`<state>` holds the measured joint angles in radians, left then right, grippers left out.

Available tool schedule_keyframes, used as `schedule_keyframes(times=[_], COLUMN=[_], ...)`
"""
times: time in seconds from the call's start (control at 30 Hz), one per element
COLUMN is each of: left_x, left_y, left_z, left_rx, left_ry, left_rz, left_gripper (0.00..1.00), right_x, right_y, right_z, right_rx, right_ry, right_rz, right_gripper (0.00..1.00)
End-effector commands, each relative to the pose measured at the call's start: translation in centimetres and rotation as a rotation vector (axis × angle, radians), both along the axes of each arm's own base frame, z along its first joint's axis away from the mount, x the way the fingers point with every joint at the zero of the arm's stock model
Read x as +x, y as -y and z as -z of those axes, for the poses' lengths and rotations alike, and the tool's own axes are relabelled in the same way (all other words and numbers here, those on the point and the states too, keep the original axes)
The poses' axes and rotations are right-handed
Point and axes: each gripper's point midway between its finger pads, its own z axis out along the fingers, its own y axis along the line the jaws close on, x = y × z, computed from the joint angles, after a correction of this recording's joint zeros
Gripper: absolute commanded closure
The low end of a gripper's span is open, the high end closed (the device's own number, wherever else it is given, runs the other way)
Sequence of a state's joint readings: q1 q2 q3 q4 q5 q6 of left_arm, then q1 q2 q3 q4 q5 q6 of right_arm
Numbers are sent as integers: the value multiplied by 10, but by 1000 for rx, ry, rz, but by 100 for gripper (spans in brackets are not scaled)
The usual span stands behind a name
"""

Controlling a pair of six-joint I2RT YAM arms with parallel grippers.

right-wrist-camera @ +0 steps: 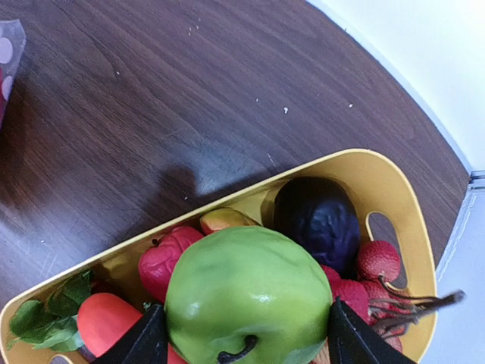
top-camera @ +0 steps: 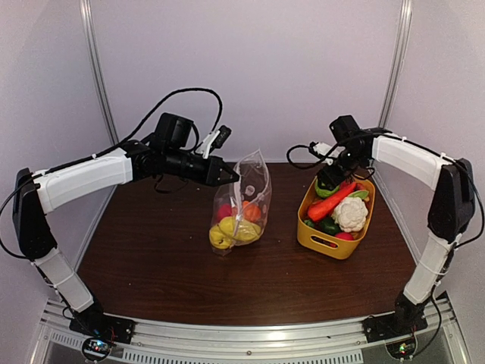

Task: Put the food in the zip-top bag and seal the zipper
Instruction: Pick up the fake fruit from the bin, then place the fake fruit in the zipper food storage bag.

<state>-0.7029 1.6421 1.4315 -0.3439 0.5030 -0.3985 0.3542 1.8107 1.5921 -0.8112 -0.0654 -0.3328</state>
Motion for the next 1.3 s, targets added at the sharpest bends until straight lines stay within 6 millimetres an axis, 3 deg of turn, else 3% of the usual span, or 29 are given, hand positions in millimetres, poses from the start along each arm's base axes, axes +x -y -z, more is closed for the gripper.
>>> schedule_keyframes(times=[0.0,0.13,0.27,0.57,0.7,0.87,0.97,1.13,1.27], left_x=[1,1,1,0,0,1,0,-1,-3], left_y=[5,7,10,10,10,9,9,9,9], left_z=[1,8,10,8,7,9,8,6,0], left_rx=[-20,-14,-14,-13,-14,-10,-13,-19,-32], left_ry=[11,-5,-11,13,19,21,18,17,24], left_rz=[22,30,44,61,60,58,60,62,67], left_gripper=[100,100,100,100,100,100,100,100,100], right_x=[-20,-35,-52,-132,-152,-152,-149,-141,-126], right_y=[-2,-6,-21,-108,-138,-167,-184,-202,-202], right_z=[-40,-56,-79,-149,-172,-206,-208,-194,-177], right_rx=[60,102,192,538,617,699,752,746,692], right_ry=[66,73,85,59,46,72,21,-13,-6], right_rz=[-13,-41,-107,-493,-610,-700,-715,-702,-645], right_gripper=[41,42,43,43,43,42,42,43,43])
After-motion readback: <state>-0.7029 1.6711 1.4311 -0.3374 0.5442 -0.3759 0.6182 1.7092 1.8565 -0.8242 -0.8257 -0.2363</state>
